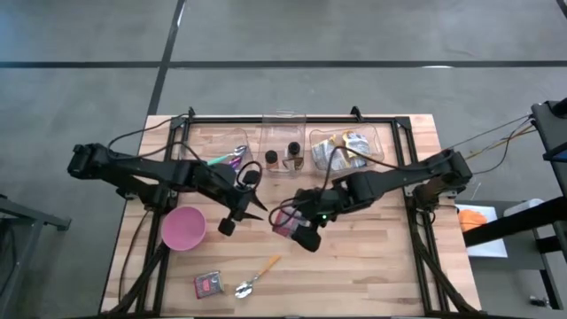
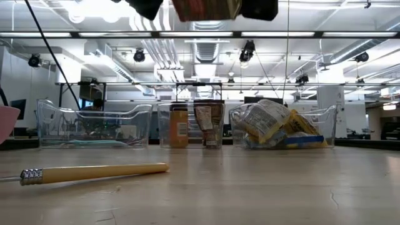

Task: Pick & Place Food Item
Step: Put the right red seasoning can into the middle transparent bin

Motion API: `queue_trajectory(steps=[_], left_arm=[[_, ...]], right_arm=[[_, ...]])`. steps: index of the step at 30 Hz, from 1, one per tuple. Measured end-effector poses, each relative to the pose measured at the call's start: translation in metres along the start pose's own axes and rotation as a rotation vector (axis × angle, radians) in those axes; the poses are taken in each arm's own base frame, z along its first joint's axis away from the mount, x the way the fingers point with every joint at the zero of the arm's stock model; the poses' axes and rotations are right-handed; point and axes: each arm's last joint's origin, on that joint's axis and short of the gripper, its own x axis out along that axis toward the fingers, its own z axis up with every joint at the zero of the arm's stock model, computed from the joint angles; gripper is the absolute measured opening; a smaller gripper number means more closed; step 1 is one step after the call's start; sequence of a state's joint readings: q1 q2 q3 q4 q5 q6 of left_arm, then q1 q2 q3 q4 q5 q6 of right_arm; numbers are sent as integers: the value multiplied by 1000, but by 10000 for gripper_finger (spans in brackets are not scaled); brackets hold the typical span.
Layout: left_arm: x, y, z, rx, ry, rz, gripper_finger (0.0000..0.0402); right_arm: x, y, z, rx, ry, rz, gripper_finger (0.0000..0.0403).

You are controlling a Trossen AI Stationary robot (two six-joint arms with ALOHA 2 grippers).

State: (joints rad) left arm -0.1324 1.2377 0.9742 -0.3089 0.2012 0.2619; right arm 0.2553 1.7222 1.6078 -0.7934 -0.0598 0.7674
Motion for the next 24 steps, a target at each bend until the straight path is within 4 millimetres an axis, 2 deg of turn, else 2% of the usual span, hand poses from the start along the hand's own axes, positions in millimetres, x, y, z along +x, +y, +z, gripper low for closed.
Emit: queue_trajectory(steps=[3,6,11,16,20,24], left_arm=[[-3,1,9,12,-32,4,138],[-6,1,16,17,-61,-25,166],[-8,0,21,42,-97,-76,250],[-8,0,23,120,-109,-27,323],[-8,0,29,177,-136,81,349],[-8,-3,35,261,-188,93,356]], right_arm=[[-8,1,0,37,-15,19,297],[-11,2,2,60,-32,40,297],[-12,7,5,61,-31,142,297],[-19,12,9,54,-58,208,297],[-27,14,11,62,-90,246,297],[-31,17,13,62,-110,286,297]])
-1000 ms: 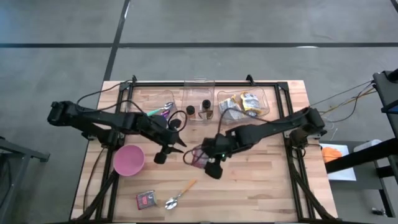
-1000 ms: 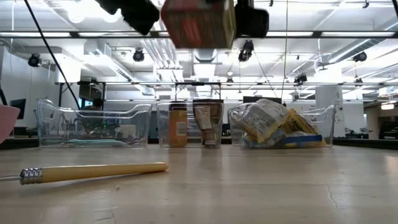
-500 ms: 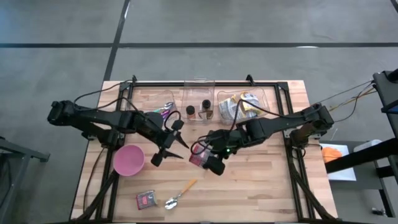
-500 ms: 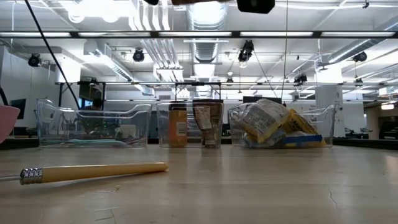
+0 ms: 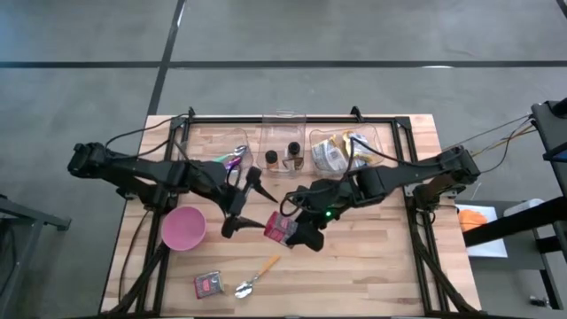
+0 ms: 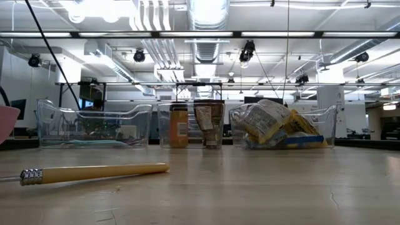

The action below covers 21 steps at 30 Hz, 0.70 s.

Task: Pick & Place Food Item
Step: Put the right red seasoning can into the middle transparent bin

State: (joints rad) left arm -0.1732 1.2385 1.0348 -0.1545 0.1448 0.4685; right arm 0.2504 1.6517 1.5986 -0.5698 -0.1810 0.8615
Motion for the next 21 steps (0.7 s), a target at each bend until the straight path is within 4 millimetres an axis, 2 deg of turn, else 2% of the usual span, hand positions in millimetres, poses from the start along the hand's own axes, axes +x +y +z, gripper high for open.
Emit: queue_trajectory(steps=[10,21], left_arm=[[1,-8,6,75,-30,-11,356],[-6,-7,12,77,-59,8,356]], right_arm=[[-2,3,1,-1,-5,35,297],[-18,9,3,13,-32,73,297]])
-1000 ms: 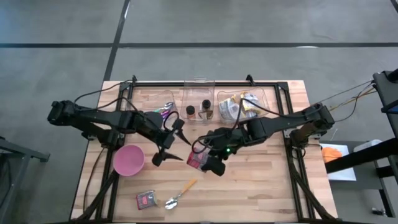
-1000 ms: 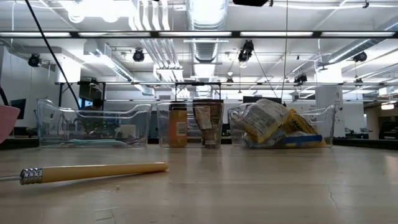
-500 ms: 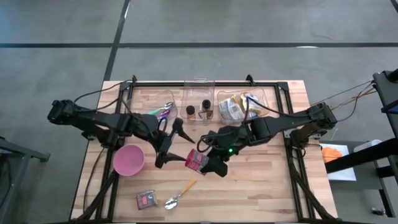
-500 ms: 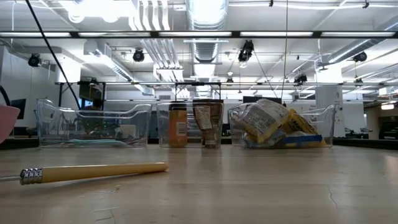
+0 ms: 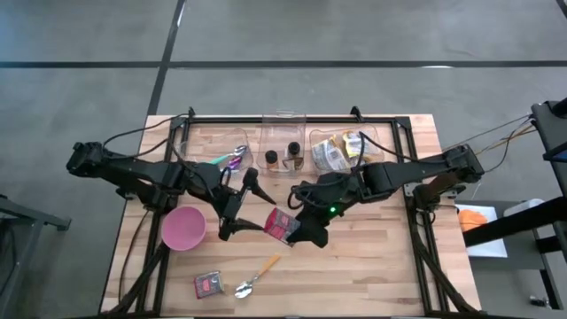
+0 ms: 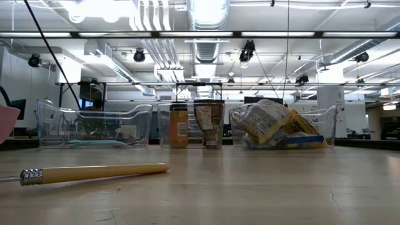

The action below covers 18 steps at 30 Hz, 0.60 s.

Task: Pick & Place Food Item
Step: Put the right red seasoning can into the middle transparent bin

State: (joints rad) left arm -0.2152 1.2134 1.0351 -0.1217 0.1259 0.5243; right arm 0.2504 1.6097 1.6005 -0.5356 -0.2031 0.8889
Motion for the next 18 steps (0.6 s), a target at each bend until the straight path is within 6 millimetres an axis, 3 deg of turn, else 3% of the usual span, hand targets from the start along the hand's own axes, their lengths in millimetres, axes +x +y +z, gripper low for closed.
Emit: queue_trajectory(steps=[18], left_arm=[[0,2,11,-4,-133,-3,356]], right_arm=[[8,-3,10,-48,-32,45,297]])
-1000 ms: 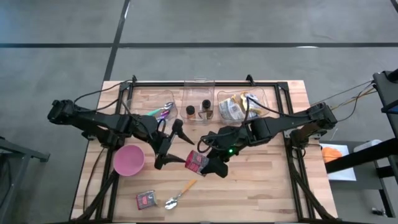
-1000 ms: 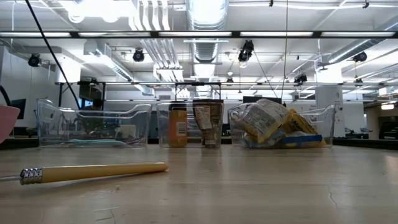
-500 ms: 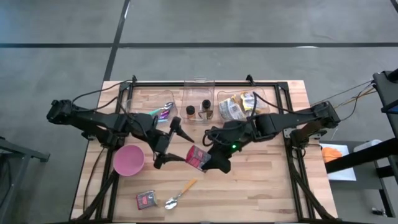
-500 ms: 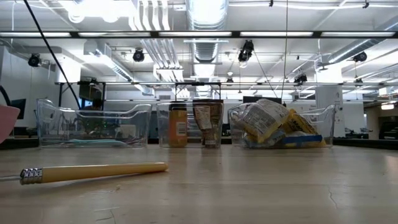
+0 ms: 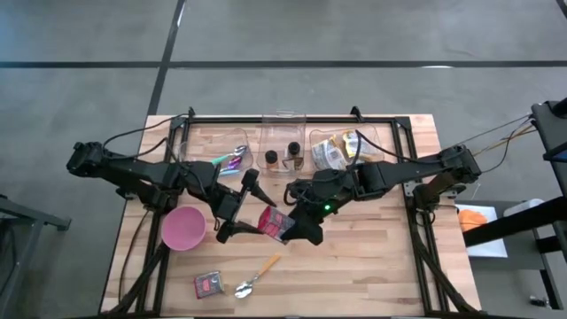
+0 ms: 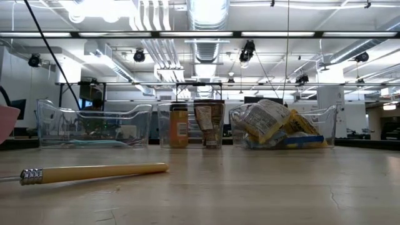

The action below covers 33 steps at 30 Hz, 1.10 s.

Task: Pick & Place Food Item
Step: Put the right red seasoning can into the middle transparent bin

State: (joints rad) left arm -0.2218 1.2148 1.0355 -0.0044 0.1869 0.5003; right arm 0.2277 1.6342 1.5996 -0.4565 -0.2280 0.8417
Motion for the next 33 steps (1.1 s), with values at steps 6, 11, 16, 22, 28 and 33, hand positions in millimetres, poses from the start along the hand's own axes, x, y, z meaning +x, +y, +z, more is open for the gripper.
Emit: queue_trajectory(steps=[6,11,16,22,28,33], left_arm=[[2,-1,-1,-5,-16,-40,348],[4,-2,-3,-10,-11,-54,301],[5,-2,-2,19,-28,-53,235],[4,-2,-2,49,-29,-60,220],[4,-2,-2,47,-27,-62,219],[4,-3,-5,-35,3,-69,216]], right_arm=[[8,-1,2,-9,-4,31,297],[10,-3,4,-14,-5,35,297],[10,-1,5,-14,-17,58,297],[10,-1,6,-25,-24,67,297],[10,-1,6,-48,-27,63,297],[10,-2,6,-61,-29,49,371]])
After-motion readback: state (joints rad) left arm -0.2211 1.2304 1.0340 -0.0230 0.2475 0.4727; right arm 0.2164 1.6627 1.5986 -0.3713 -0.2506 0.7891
